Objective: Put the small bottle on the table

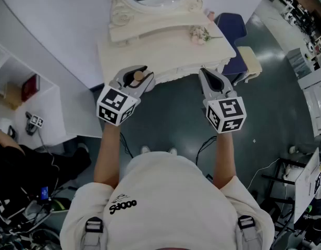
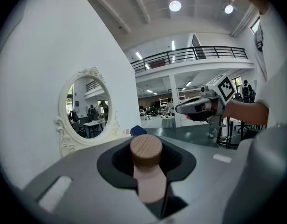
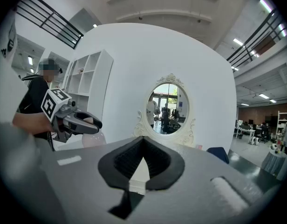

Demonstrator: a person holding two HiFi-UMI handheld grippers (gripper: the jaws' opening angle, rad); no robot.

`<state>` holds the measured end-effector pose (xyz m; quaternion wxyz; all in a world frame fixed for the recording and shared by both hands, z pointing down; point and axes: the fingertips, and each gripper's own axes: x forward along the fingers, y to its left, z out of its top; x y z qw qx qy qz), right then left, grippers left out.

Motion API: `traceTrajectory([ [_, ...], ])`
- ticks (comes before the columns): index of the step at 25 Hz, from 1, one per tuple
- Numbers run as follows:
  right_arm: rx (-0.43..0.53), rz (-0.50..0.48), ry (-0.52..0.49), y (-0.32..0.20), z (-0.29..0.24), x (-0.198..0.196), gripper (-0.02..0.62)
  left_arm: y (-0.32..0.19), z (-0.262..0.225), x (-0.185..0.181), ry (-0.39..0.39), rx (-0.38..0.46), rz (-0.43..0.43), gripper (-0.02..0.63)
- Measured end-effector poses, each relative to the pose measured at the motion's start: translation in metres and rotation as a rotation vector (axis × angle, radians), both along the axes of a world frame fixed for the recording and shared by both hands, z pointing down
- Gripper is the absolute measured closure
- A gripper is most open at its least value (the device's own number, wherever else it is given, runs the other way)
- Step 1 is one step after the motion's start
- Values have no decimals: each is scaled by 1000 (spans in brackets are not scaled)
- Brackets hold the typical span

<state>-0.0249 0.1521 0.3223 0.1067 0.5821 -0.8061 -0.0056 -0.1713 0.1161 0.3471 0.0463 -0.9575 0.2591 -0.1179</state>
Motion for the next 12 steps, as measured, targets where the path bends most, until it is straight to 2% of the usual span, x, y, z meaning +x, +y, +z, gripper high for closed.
traceTrajectory([
  [6,4,-21,9,-5,1,10,594,-1,-2,18,5,5,3,483],
  [12,21,-50,-15,-14,-2,26,594,-9,-2,30,18,-1,-39,483],
])
